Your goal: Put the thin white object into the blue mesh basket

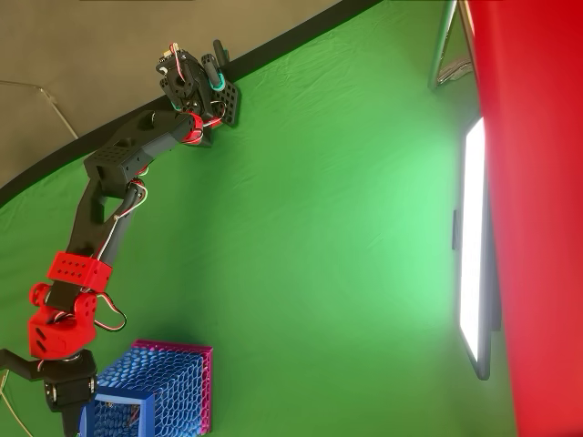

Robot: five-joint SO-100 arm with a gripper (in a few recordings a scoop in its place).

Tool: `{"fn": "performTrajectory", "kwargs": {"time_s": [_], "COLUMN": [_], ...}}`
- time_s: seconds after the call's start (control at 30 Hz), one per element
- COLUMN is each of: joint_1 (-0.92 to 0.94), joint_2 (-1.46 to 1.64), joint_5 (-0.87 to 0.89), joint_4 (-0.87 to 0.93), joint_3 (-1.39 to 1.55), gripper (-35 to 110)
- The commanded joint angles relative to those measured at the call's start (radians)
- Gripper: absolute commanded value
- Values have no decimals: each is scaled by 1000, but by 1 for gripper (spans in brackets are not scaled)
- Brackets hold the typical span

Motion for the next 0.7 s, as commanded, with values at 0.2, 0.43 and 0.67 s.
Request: {"fn": "performTrajectory", "kwargs": {"time_s": [0.2, 0.43, 0.67], "joint_1": [-3, -18, -32], "joint_2": [-55, -43, -6], "joint_5": [-354, -411, -477], "joint_4": [-282, -373, -314], "joint_3": [81, 158, 178], "gripper": [12, 21, 31]}}
